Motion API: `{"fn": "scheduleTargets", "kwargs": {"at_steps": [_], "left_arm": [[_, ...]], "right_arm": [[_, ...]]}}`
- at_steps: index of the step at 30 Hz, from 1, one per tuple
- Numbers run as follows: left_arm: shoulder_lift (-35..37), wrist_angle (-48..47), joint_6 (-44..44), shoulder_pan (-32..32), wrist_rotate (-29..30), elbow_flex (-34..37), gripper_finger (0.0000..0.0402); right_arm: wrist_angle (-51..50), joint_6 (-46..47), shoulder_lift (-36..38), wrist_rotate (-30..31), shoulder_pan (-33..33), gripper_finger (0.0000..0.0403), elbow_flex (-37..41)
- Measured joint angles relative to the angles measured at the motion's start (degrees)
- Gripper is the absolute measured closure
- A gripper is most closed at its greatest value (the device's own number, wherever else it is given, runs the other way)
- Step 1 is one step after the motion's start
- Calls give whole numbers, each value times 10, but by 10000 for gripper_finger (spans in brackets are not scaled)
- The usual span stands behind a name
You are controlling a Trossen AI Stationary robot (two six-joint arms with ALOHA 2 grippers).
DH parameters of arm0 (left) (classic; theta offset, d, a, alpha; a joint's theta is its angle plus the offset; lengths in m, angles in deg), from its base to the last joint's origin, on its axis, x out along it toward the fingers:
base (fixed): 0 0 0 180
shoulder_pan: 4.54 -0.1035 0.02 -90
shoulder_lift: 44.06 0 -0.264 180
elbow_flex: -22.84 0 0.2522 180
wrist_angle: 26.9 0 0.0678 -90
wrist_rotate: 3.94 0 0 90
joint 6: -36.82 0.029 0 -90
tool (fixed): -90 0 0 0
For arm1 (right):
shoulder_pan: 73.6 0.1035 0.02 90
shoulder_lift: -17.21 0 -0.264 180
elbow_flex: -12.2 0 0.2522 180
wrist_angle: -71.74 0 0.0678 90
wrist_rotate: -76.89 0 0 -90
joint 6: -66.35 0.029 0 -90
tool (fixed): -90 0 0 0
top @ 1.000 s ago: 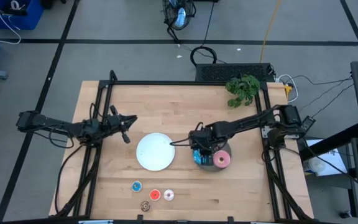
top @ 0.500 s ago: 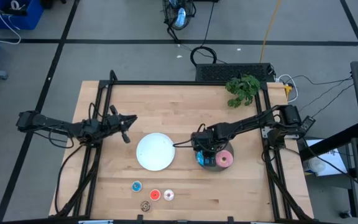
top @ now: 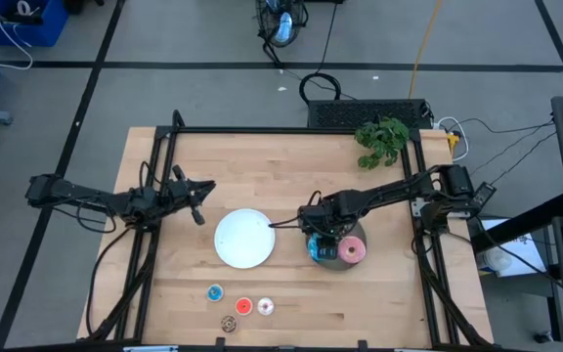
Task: Pick & Place donuts
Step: Put the large blue donut on the gray plate, then put the small blue donut on the white plate
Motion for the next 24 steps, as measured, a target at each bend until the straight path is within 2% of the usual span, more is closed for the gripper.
{"fn": "scheduleTargets", "kwargs": {"at_steps": [8,14,19,22,24], "left_arm": [[0,0,0,0,0,0,360],[0,0,0,0,0,0,360],[0,-1,0,0,0,0,360],[0,-4,0,0,0,0,360],[0,-6,2,0,0,0,360]], "right_arm": [[-83,-3,8,1,-10,199,-43],[-117,4,47,15,-18,208,-70],[-115,17,111,111,-4,239,-70],[-62,12,149,204,45,283,-53],[-20,-8,171,237,75,319,-27]]}}
